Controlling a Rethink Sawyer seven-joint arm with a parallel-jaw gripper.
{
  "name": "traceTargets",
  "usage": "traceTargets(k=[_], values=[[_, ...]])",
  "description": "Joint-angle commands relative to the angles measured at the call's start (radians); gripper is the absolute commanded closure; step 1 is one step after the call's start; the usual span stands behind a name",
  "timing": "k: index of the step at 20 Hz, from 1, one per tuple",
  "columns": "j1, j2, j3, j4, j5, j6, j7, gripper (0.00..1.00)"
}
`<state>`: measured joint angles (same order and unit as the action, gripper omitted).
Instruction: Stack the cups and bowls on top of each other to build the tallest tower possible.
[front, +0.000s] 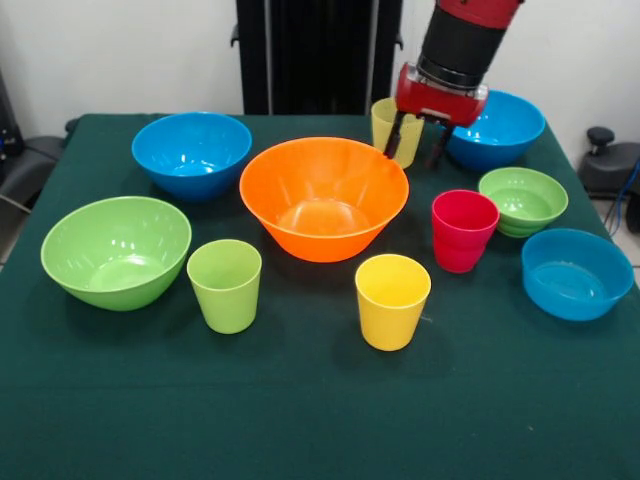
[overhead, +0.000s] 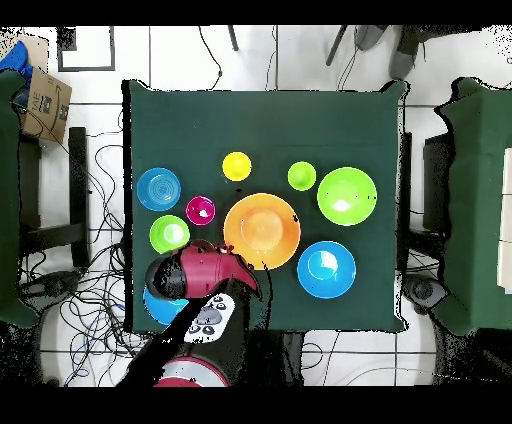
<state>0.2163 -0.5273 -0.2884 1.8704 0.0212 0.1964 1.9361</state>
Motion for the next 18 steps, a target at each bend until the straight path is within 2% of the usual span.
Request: traceTargets(k=[1, 9, 18], values=[[0.001, 0.028, 0.002, -0.071, 0.027, -0.04, 0.169, 0.0], [-0.021, -0.001, 0.021, -0.074, 0.034, -0.008, 0.153, 0.0], [0.002, 0.068, 0.017, -0.1, 0.052, -0.071, 0.188, 0.0]])
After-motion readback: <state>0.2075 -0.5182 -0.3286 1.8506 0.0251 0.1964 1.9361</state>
